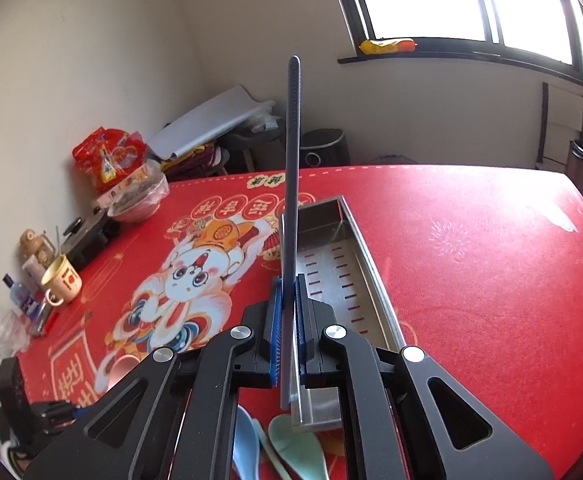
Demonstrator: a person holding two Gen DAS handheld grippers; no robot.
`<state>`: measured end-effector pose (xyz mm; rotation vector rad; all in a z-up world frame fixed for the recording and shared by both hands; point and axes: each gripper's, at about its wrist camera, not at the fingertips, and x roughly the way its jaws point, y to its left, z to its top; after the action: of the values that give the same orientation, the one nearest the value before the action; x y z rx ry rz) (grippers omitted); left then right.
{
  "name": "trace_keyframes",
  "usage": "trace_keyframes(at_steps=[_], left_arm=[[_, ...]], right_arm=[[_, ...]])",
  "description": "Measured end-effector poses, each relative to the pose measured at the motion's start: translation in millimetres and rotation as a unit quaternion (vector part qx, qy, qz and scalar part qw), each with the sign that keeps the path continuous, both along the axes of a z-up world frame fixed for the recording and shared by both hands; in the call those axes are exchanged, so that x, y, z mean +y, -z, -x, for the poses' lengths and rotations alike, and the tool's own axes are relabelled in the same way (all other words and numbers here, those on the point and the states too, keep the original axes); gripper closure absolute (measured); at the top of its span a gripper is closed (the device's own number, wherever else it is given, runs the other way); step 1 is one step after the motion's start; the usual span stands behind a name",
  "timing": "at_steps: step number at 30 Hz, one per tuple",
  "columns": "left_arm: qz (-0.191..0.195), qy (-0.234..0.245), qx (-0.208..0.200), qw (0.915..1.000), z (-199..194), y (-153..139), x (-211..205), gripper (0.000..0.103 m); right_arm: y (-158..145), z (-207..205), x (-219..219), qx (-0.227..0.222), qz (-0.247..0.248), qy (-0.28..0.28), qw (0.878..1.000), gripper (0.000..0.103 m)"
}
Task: Organize utensils
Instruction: 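Carry the blue chopstick with the right tool into the steel tray and open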
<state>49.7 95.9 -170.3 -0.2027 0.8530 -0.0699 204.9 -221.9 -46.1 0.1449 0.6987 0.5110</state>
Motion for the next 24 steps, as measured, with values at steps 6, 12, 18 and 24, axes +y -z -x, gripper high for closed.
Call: trace_keyframes(at_steps=[6, 12, 18, 24], left_arm=[[0.0, 0.005, 0.002, 1.0, -1, 1, -2, 0.096], [0.0, 0.006, 0.002, 1.0, -2, 1, -3, 0.096], [0.0, 0.005, 0.003, 1.0, -2, 1, -3, 0.096], [-0.001, 0.005, 0.003, 1.0, -1, 1, -3, 0.096]], right_arm=[[-23, 11, -14, -0.027, 0.025, 0.009, 0.999, 0.097], [-5, -4, -12, -0.001, 0.09, 0.016, 0.996, 0.097], [29, -30, 9, 0.031, 0.118, 0.015, 0.992, 0.097], [48, -51, 30, 0.056, 0.118, 0.012, 0.991, 0.096]])
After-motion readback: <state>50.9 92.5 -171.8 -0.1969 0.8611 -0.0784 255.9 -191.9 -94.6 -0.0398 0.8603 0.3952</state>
